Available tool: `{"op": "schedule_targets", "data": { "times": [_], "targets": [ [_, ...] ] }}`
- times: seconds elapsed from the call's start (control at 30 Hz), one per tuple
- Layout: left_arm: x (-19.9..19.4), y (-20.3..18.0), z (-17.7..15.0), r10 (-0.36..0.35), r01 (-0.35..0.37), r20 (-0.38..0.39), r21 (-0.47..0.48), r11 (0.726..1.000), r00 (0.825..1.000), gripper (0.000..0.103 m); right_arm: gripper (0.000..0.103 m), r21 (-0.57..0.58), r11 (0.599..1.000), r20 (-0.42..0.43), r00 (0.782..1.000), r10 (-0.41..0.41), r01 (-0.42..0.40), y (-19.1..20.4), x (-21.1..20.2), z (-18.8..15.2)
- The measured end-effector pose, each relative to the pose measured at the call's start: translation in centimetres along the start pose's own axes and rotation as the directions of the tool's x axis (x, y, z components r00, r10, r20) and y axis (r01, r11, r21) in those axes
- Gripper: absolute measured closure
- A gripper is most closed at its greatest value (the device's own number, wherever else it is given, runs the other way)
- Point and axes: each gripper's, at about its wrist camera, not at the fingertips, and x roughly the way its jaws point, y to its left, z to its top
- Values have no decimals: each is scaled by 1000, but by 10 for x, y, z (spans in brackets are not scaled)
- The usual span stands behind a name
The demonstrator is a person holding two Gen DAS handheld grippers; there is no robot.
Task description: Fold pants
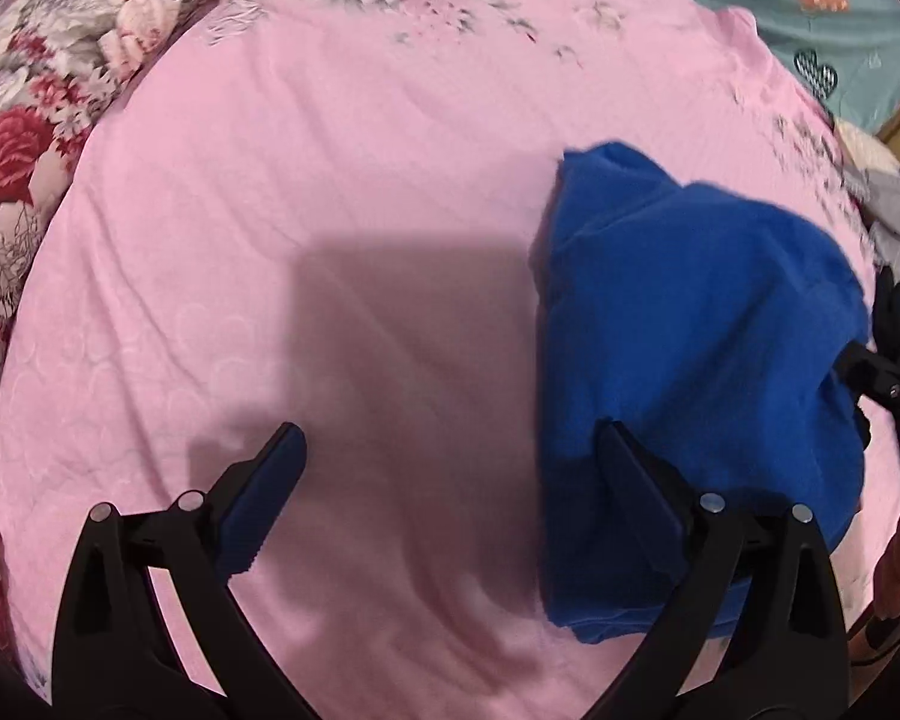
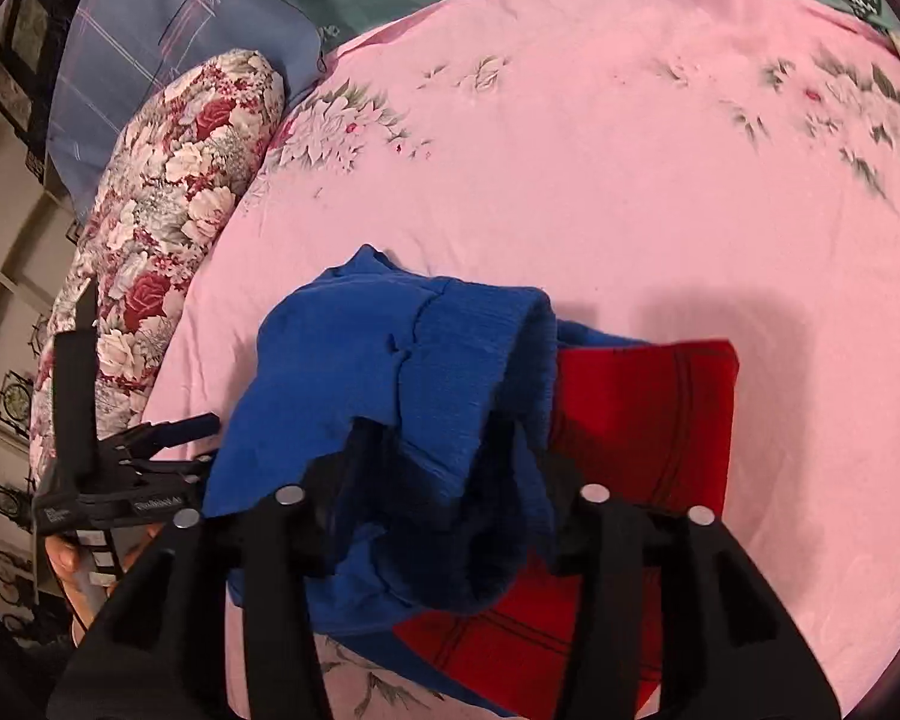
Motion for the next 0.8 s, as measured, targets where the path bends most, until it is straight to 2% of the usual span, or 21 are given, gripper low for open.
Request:
{"op": "schedule_targets", "data": {
  "times": [0.13, 0.2, 0.3, 0.37, 0.4, 0.43, 0.47, 0.57, 0.63, 0.73, 0.8],
  "targets": [
    [-3, -3, 0, 16, -16, 15, 16, 1000, 1000, 4, 42, 16, 997, 36, 996, 81, -82, -9, -17, -7],
    [-2, -1, 1, 5, -5, 5, 3, 1000, 1000, 4, 42, 17, 998, 6, 999, 53, -53, -13, -11, -9],
    [-2, -1, 1, 3, -3, 5, 0, 1000, 1000, 4, 42, 19, 993, -52, 992, 114, -113, -10, 6, -12],
    [-1, -2, 0, 11, -11, 6, -2, 1000, 1000, 4, 42, -8, 994, -76, 991, 108, -109, 2, 19, -13],
    [-1, -3, -1, 16, -15, 5, -3, 1000, 1000, 4, 50, -1, 995, -73, 992, 103, -103, 2, 23, -13],
    [0, -4, -1, 20, -20, 3, -4, 1000, 1000, 4, 63, 16, 994, -62, 992, 107, -106, 1, 24, -12],
    [-1, -2, 0, 19, -19, 4, -3, 1000, 1000, 4, 67, 18, 994, -53, 992, 112, -111, 2, 21, -11],
    [-5, -1, 0, 8, -8, 3, 0, 1000, 1000, 4, 81, -8, 990, 44, 989, 144, -144, 6, -11, -9],
    [-14, 3, 1, -21, 21, 15, -8, 1000, 1000, 4, 82, -43, 983, 116, 977, 181, -178, 15, -46, -10],
    [-28, 8, 6, -38, 41, 55, -38, 998, 998, 4, 83, -110, 982, 201, 965, 171, -151, 29, -84, -15],
    [-34, 5, 7, -49, 51, 69, -28, 998, 996, 4, 83, -114, 981, 221, 959, 179, -157, 26, -99, -21]
  ]
}}
